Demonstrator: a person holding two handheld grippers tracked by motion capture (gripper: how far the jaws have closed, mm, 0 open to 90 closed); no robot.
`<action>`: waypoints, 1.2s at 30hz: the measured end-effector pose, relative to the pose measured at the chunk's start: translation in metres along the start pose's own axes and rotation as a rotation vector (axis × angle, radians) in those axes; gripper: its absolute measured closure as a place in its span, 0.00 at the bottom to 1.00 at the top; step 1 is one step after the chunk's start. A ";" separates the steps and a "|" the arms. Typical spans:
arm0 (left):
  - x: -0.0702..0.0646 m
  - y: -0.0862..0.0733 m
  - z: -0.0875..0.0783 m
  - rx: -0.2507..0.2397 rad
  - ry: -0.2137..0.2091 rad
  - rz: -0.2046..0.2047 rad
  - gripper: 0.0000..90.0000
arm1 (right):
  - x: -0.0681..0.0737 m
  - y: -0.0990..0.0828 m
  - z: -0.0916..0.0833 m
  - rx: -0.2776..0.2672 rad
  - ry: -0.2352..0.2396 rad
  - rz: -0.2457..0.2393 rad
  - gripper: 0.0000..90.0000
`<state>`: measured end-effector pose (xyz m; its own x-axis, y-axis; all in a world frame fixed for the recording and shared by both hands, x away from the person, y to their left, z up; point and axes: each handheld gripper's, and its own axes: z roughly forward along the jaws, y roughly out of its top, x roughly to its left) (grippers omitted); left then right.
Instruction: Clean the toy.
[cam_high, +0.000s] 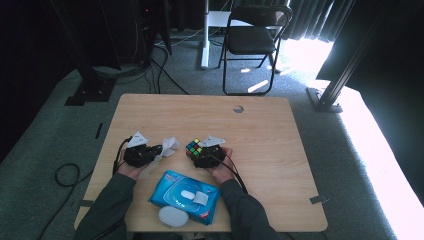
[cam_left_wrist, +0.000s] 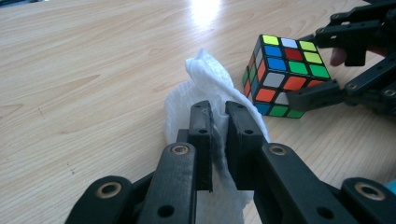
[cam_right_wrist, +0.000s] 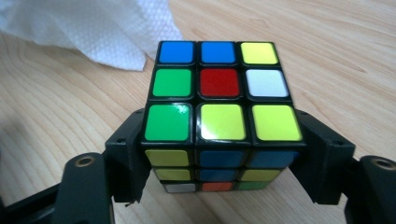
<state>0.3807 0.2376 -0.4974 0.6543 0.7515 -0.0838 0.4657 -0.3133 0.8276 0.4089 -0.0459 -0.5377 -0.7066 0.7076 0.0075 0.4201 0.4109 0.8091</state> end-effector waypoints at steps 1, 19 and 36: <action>0.000 0.000 0.000 0.000 0.000 0.000 0.91 | -0.001 0.000 -0.002 -0.004 -0.001 0.006 0.32; 0.000 -0.002 0.003 0.011 -0.005 -0.004 0.90 | -0.021 0.020 -0.040 -0.134 -0.028 0.015 0.50; 0.000 -0.001 0.003 0.008 -0.005 -0.006 0.89 | -0.025 0.018 -0.025 -0.079 -0.052 0.054 0.52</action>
<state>0.3817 0.2364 -0.5001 0.6547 0.7503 -0.0918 0.4744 -0.3133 0.8227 0.4196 -0.0705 -0.5082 -0.6529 0.7571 0.0233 0.4092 0.3267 0.8520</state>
